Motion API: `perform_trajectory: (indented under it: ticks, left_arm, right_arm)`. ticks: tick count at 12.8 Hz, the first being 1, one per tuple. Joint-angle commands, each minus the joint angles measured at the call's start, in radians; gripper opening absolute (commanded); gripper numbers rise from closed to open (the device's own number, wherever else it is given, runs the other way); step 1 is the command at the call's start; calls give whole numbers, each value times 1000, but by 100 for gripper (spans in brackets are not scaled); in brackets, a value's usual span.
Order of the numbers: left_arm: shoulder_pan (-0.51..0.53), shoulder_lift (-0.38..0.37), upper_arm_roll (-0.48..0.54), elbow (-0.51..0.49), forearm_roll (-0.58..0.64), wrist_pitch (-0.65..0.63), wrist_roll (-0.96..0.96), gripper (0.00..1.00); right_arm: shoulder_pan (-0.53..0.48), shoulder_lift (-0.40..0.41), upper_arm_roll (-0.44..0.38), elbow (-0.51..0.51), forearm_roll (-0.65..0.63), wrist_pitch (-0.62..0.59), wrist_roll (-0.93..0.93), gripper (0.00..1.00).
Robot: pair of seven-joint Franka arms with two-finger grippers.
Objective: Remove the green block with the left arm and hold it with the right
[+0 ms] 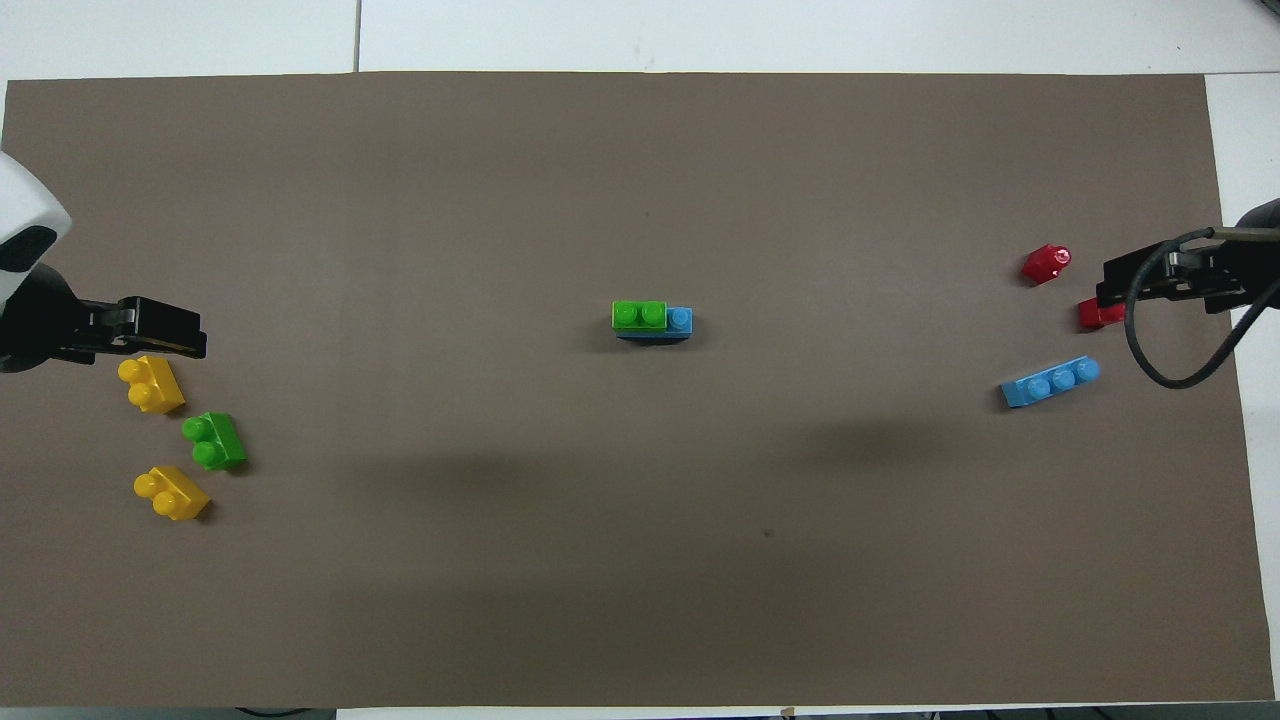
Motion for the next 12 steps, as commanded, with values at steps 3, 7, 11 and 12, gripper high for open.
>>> perform_trajectory:
  ticks: [3,7,11,12]
  left_arm:
    - [1,13,-3,30,11,-25,7,100]
    - [1,13,-3,29,11,-22,3,100]
    - [4,5,-3,8,8,13,-10,100]
    - [3,1,-5,-8,8,16,-10,100]
  right_arm:
    - [-23,-6,12,-12,-1,-7,-28,100]
    - [-26,-6,12,-11,-1,-10,-28,100]
    - [-28,-6,12,-9,-1,-3,-30,100]
    - [-26,-6,12,-9,-1,-2,-28,100]
